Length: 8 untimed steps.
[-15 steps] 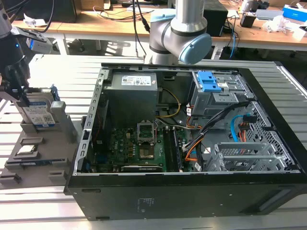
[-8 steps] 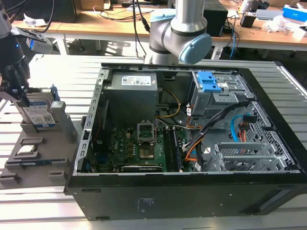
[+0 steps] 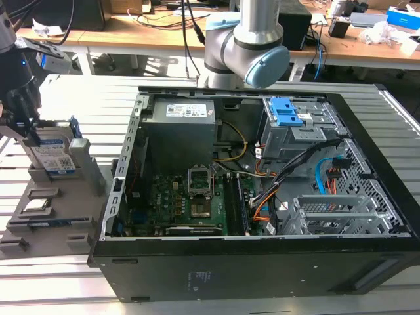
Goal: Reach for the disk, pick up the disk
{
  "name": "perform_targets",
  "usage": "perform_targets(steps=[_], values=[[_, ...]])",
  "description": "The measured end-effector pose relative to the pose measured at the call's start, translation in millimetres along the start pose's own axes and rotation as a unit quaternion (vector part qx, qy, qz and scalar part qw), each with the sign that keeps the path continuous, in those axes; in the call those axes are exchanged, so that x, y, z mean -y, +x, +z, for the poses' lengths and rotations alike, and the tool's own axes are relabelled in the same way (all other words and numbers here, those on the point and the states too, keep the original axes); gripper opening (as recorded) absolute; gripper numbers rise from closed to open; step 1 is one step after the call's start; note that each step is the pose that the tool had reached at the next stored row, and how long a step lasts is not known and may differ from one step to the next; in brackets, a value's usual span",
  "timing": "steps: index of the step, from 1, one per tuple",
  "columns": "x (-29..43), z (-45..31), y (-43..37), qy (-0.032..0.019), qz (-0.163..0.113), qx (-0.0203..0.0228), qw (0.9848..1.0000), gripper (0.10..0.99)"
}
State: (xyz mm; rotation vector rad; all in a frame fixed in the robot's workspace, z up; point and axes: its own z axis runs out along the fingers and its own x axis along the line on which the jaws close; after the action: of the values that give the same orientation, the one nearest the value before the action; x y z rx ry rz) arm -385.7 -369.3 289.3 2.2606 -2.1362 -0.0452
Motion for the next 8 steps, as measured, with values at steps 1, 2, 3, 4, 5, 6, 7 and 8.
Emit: perform_targets(steps=[1, 2, 3, 4, 5, 6, 7, 8], values=[[0.0, 0.1, 0.0, 0.0000, 0.000, 0.0000, 1.0000, 0.369], [0.0, 0.2, 0.0, 0.0001, 0.000, 0.0000, 1.0000, 0.369], [0.0, 0.2, 0.0, 0.0000, 0.000, 0.0000, 1.0000, 0.369], [0.0, 0.3, 0.0, 0.0000, 0.000, 0.0000, 1.0000, 0.369], [0.1, 0.5, 0.0, 0.0001, 0.000, 0.0000, 1.0000, 0.369], [0.1, 0.5, 0.0, 0.0001, 0.000, 0.0000, 1.0000, 0.369], [0.1, 0.6, 0.0, 0.0001, 0.000, 0.0000, 1.0000, 0.369], [0.1, 0.7, 0.0, 0.0001, 0.000, 0.0000, 1.0000, 0.369]])
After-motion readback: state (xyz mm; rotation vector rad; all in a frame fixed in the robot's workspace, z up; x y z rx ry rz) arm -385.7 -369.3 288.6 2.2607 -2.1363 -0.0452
